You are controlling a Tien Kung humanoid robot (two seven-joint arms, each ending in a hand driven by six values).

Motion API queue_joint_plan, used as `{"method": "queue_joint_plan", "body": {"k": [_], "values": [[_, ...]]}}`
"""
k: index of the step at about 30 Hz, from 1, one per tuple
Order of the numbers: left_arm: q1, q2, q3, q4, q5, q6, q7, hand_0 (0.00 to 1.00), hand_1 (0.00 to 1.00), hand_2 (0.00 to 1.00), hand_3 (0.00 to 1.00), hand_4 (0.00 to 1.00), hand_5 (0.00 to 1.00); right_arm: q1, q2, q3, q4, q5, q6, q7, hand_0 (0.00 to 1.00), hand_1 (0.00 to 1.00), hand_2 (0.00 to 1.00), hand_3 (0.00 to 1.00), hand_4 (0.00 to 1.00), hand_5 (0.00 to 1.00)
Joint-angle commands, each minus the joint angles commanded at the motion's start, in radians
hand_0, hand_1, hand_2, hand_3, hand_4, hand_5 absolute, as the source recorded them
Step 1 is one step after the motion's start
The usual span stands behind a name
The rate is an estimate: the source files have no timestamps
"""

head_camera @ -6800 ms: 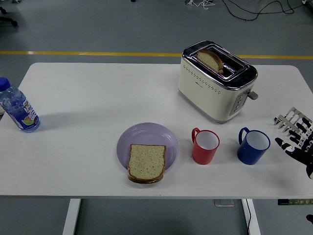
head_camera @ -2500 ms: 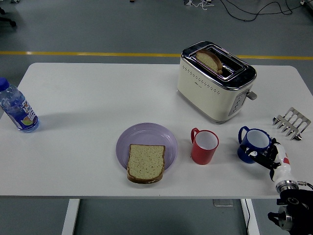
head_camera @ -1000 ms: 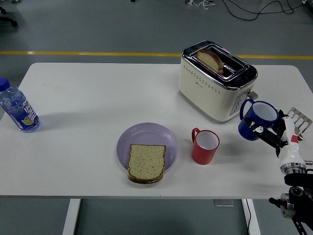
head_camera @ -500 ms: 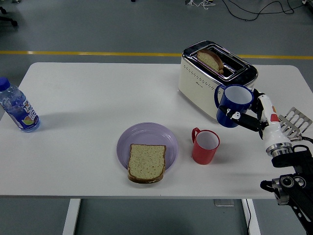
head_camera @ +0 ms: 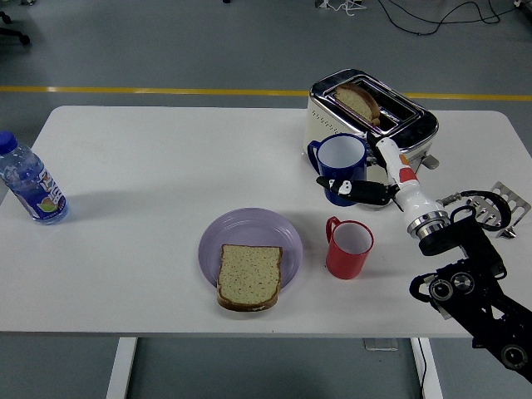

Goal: Pick up the cup,pour liquid into bread,place the cup on the desk

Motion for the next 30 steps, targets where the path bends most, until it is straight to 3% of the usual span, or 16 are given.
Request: {"method": "queue_joint_plan", "body": {"k": [10, 30], "values": [[-0.005, 0.001, -0.005, 0.000, -0.001, -0.001, 0.000, 0.670, 0.739, 0.740, 0.634, 0.399, 0.998, 0.096, 0.009, -0.118, -0.043, -0.134, 0.028, -0.035, 0.213, 0.292, 0.515, 0.542, 0.791, 0.026], [-0.007, 0.002, -0.008, 0.000, -0.005, -0.003, 0.001, 0.669, 0.740, 0.740, 0.635, 0.398, 0.998, 0.275, -0.021, -0.376, -0.103, -0.505, 0.106, -0.072, 0.268, 0.311, 0.515, 0.546, 0.755, 0.022]]}}
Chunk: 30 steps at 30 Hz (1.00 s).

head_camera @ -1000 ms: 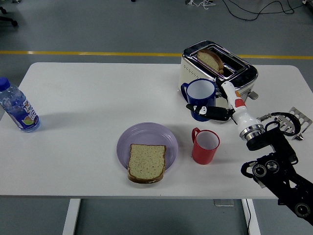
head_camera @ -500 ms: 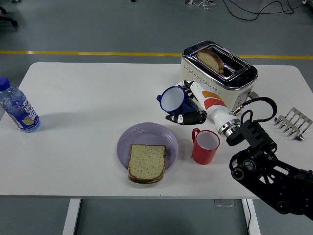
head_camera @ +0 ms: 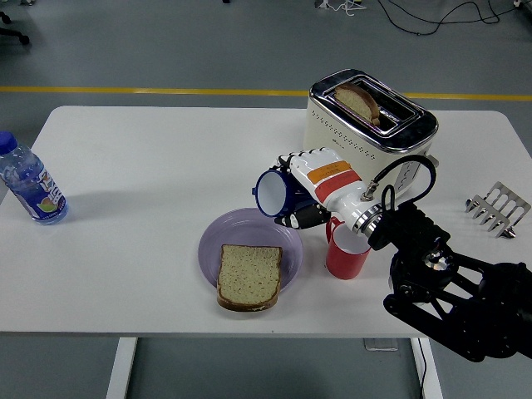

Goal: Pick up the cup,pour liquid into bread,place the cup on the desk

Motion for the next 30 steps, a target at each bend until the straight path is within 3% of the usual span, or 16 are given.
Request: {"method": "queue_joint_plan", "body": {"k": [6, 8, 18, 30], "values": [[0.000, 0.000, 0.001, 0.000, -0.002, 0.000, 0.000, 0.669, 0.740, 0.740, 0.634, 0.398, 0.998, 0.050, -0.001, -0.051, -0.006, -0.054, 0.030, -0.039, 0.289, 0.323, 0.518, 0.549, 0.740, 0.023], [0.000, 0.000, 0.000, 0.000, -0.001, 0.000, 0.000, 0.669, 0.739, 0.739, 0.634, 0.398, 0.998, 0.071, -0.001, -0.073, -0.002, -0.085, 0.058, -0.066, 0.340, 0.363, 0.531, 0.556, 0.710, 0.002], [0.001, 0.000, 0.002, 0.000, -0.004, 0.001, 0.000, 0.669, 0.739, 0.739, 0.635, 0.399, 0.998, 0.141, 0.007, -0.171, 0.024, -0.171, 0.162, -0.177, 0.385, 0.394, 0.552, 0.567, 0.668, 0.002], [0.002, 0.000, 0.003, 0.000, -0.006, 0.001, 0.000, 0.670, 0.739, 0.739, 0.635, 0.399, 0.998, 0.156, 0.021, -0.201, 0.029, -0.201, 0.186, -0.221, 0.422, 0.415, 0.561, 0.569, 0.635, 0.002]]}}
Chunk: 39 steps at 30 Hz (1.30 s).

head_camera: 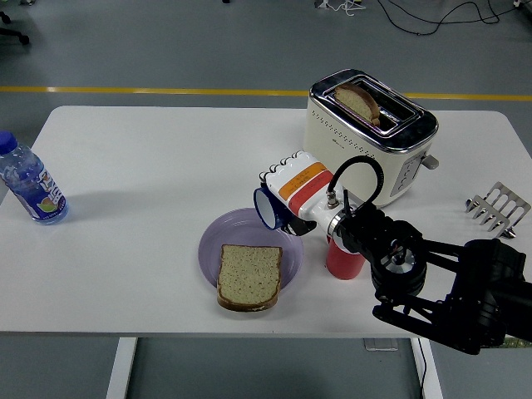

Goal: Pick up the cup,pour liquid into bread,place the cup on the desk

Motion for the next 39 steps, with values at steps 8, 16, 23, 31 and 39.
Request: {"method": "queue_joint_plan", "body": {"k": [8, 16, 23, 31, 39], "values": [[0.000, 0.000, 0.001, 0.000, 0.002, 0.000, 0.000, 0.670, 0.739, 0.739, 0.634, 0.399, 0.998, -0.002, 0.003, 0.011, 0.001, 0.014, -0.024, 0.004, 0.423, 0.418, 0.561, 0.569, 0.625, 0.002], [0.001, 0.000, -0.003, 0.000, 0.003, 0.000, 0.001, 0.670, 0.740, 0.740, 0.635, 0.399, 0.998, -0.043, -0.007, 0.084, 0.021, 0.175, -0.095, 0.076, 0.456, 0.421, 0.563, 0.567, 0.619, 0.002], [0.003, -0.001, -0.005, 0.000, 0.006, 0.000, 0.001, 0.669, 0.740, 0.739, 0.634, 0.399, 0.998, -0.106, -0.020, 0.188, 0.061, 0.350, -0.164, 0.155, 0.468, 0.425, 0.562, 0.563, 0.622, 0.002], [0.008, -0.002, -0.006, 0.001, 0.009, 0.002, 0.001, 0.669, 0.738, 0.739, 0.635, 0.399, 0.998, -0.237, -0.039, 0.377, 0.120, 0.579, -0.190, 0.175, 0.487, 0.425, 0.562, 0.561, 0.628, 0.002], [0.014, -0.004, 0.000, 0.001, 0.012, 0.004, 0.001, 0.669, 0.739, 0.739, 0.634, 0.398, 0.998, -0.389, -0.060, 0.587, 0.173, 0.798, -0.208, 0.200, 0.477, 0.426, 0.559, 0.560, 0.627, 0.002]]}}
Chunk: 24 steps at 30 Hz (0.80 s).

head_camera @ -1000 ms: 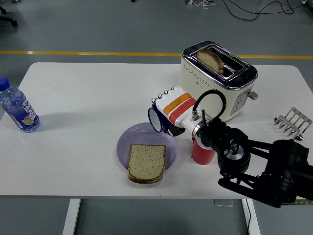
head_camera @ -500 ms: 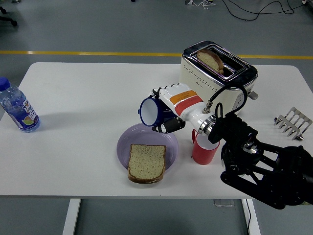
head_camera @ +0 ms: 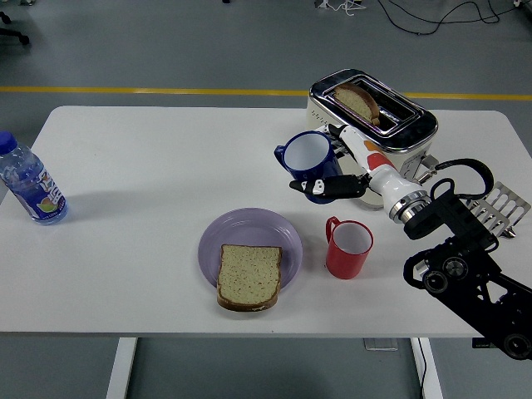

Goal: Pick up the cup,pour liquid into bread,place the cup on the desk

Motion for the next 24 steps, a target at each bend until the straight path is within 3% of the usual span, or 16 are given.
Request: {"method": "queue_joint_plan", "body": {"k": [13, 24], "values": [[0.003, 0.000, -0.002, 0.000, 0.007, 0.002, 0.000, 0.670, 0.739, 0.740, 0.634, 0.398, 0.998, -0.202, -0.019, 0.247, 0.046, 0.152, -0.031, 0.062, 0.486, 0.424, 0.559, 0.560, 0.631, 0.002], [0.000, -0.001, -0.003, 0.000, 0.011, 0.003, 0.000, 0.669, 0.738, 0.740, 0.635, 0.398, 0.998, -0.312, 0.016, 0.438, 0.021, 0.135, -0.059, 0.103, 0.503, 0.427, 0.559, 0.560, 0.635, 0.002]]}}
